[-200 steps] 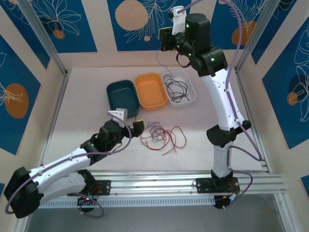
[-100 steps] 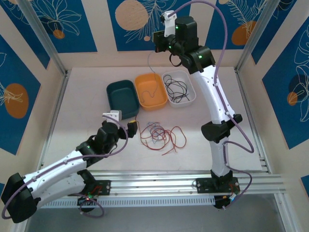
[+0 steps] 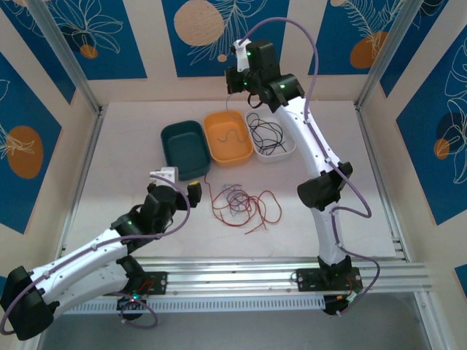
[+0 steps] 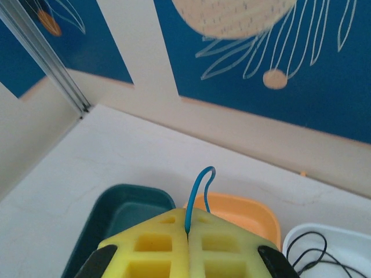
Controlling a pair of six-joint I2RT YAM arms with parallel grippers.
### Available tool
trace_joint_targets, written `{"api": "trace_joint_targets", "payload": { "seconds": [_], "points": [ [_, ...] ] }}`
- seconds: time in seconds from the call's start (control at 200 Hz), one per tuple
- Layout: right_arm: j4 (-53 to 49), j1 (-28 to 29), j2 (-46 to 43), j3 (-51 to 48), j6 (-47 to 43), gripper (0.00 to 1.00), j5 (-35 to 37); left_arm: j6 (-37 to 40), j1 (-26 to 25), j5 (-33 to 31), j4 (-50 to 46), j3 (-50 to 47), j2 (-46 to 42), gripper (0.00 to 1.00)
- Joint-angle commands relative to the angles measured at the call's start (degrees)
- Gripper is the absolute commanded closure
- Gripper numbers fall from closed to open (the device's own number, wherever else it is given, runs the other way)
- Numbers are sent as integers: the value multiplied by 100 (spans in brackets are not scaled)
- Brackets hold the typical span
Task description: Untangle the cables
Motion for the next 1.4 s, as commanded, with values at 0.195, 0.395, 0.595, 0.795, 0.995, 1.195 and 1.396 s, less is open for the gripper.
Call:
{"api": "trace_joint_targets", "payload": {
  "seconds": [0.195, 0.395, 0.595, 0.795, 0.995, 1.195, 1.396],
  "points": [
    [-766, -12, 892, -67, 379, 100, -81, 31, 49, -188, -99, 165, -2, 0],
    [-1147, -13, 1372, -88, 716, 100, -268, 19, 46, -144, -145, 206, 111, 0],
    [-1253, 4, 1676, -247, 837, 100, -261, -9, 46, 19, -135, 252, 291, 0],
    [-1295, -24, 1858, -319, 817, 92, -164, -49, 53, 177, -127, 285, 360, 0],
    [-1414, -99, 1887, -183, 793, 68, -209, -108, 56, 279, -147, 283, 351, 0],
    [-1584, -117, 1616, -38, 763, 57, -268, -176, 61, 328, -146, 296, 419, 0],
    [-1428, -31, 860, -647, 771, 52, -440, -227, 62, 264, -110, 333, 549, 0]
  ]
}}
